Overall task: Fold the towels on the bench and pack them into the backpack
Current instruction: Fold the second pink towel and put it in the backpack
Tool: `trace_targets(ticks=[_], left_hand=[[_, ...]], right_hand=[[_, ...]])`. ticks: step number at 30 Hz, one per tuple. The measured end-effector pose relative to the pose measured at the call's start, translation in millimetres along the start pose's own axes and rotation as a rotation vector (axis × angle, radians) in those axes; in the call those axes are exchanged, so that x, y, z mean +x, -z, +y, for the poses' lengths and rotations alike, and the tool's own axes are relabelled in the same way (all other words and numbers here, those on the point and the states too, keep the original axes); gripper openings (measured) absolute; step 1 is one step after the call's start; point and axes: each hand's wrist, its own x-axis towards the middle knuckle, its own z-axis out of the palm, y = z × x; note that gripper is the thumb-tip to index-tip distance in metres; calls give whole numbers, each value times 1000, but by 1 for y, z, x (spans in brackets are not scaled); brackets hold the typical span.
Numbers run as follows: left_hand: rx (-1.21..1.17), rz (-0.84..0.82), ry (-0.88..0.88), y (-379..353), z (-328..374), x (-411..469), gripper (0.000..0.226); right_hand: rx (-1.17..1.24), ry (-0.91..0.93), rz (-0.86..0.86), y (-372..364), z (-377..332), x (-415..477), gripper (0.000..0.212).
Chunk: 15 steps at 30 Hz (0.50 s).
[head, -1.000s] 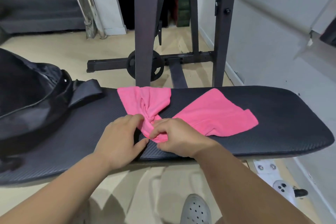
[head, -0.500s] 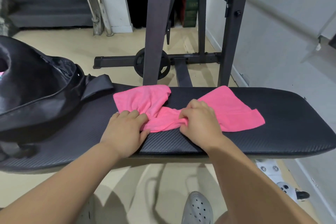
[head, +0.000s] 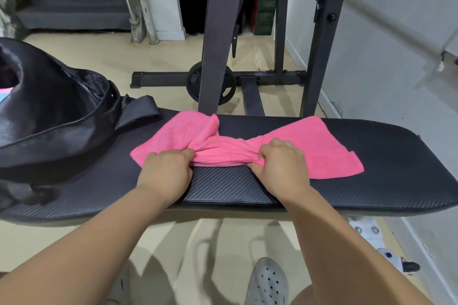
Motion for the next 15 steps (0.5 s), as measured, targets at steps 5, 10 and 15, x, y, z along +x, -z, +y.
trace_targets(ticks=[5, 10, 15], left_hand=[[-47, 89, 17, 1, -27, -6, 21], [-199, 246, 66, 4, -34, -12, 10], [-222, 198, 43, 13, -32, -23, 18]], right_hand=[[35, -25, 14, 5, 4, 1, 10], [85, -18, 55, 9, 1, 0, 12], [75, -74, -55, 20, 5, -1, 14]])
